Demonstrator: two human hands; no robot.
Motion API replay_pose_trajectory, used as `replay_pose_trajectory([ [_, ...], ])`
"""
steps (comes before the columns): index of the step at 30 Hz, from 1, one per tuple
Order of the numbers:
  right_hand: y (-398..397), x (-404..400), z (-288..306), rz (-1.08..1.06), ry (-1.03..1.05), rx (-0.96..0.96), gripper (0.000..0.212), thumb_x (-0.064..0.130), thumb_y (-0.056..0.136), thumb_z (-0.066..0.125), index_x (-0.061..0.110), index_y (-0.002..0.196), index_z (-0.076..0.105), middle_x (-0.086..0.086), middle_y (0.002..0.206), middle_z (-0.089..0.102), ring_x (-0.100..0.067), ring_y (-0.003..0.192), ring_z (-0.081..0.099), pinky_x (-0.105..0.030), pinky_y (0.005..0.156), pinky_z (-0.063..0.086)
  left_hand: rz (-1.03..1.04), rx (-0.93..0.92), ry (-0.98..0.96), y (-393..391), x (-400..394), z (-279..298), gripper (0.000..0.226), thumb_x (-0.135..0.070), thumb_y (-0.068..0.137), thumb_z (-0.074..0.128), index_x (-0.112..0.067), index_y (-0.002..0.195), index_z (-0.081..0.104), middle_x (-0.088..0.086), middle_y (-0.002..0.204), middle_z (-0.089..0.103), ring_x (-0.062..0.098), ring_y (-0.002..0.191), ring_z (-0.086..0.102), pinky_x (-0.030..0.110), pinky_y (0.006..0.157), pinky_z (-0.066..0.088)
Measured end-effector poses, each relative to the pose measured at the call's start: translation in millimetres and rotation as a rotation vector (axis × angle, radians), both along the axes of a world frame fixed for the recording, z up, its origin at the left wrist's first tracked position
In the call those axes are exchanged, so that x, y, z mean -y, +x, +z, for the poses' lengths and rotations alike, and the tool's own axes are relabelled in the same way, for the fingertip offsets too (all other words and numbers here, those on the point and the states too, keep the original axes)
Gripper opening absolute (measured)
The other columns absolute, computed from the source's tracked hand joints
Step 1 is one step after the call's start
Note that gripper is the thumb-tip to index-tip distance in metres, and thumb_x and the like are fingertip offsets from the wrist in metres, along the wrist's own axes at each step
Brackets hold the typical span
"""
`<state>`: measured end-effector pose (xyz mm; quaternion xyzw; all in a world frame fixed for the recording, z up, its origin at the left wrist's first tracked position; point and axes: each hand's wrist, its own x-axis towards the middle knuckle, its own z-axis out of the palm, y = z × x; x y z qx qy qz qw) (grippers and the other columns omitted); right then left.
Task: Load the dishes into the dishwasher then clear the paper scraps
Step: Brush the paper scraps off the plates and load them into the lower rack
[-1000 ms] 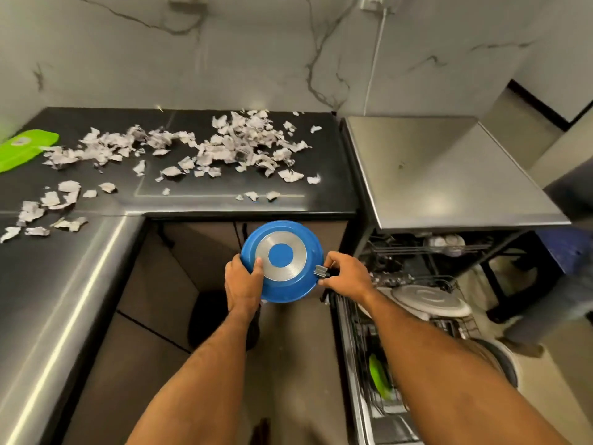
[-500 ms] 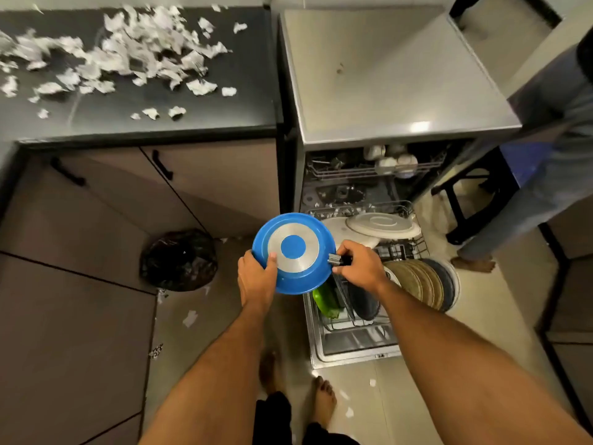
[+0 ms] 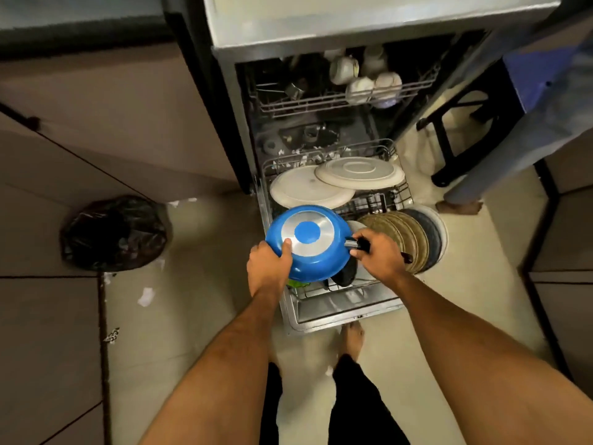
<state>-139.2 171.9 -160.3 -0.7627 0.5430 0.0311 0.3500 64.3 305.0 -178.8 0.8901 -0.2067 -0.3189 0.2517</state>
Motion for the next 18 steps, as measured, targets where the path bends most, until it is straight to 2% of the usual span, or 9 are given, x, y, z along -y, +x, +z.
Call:
replay_pose_trajectory([
  [3,-31.1,26.6,-27.6,-0.016,0.043,-0.026,0.030,0.014,0.086,0.079,0.022,0.113,0.070,-0.001,0.098,0.075,-0.021,0.092,0.069,-0.028,0.082,0.049,-0.080,0.038,0.072,-24.8,32.0,-14.1,0.062,-0.064,0.089,0.053,-0.007,0.105,0.069,0.013,0.099,0.069,0.034,0.091,0.068,0.043,0.080,0.058],
  [7,-67.2,60.2,-59.0,-0.002,0.078,-0.033,0.030,0.018,0.090,0.075,0.021,0.119,0.068,-0.001,0.098,0.073,-0.023,0.094,0.068,-0.034,0.087,0.052,-0.119,0.076,0.163,-59.8,67.7,-36.6,0.058,-0.060,0.092,0.056,-0.004,0.092,0.072,0.016,0.090,0.071,0.037,0.086,0.069,0.041,0.075,0.058],
  [12,-101.4,105.9,-89.9,0.012,0.089,-0.036,0.034,0.020,0.090,0.075,0.020,0.123,0.068,-0.005,0.105,0.074,-0.026,0.099,0.068,-0.041,0.092,0.055,-0.149,0.122,0.241,-97.7,108.5,-63.3,0.062,-0.061,0.093,0.054,-0.001,0.095,0.071,0.020,0.093,0.071,0.039,0.089,0.069,0.040,0.074,0.054],
  [18,-108.3,152.0,-115.4,0.110,0.084,-0.070,0.028,0.021,0.094,0.071,0.023,0.122,0.069,-0.005,0.099,0.072,-0.026,0.097,0.067,-0.036,0.088,0.054,-0.113,0.108,0.240,-112.5,143.6,-90.9,0.062,-0.061,0.092,0.054,-0.001,0.092,0.070,0.021,0.090,0.070,0.040,0.087,0.068,0.039,0.073,0.054],
])
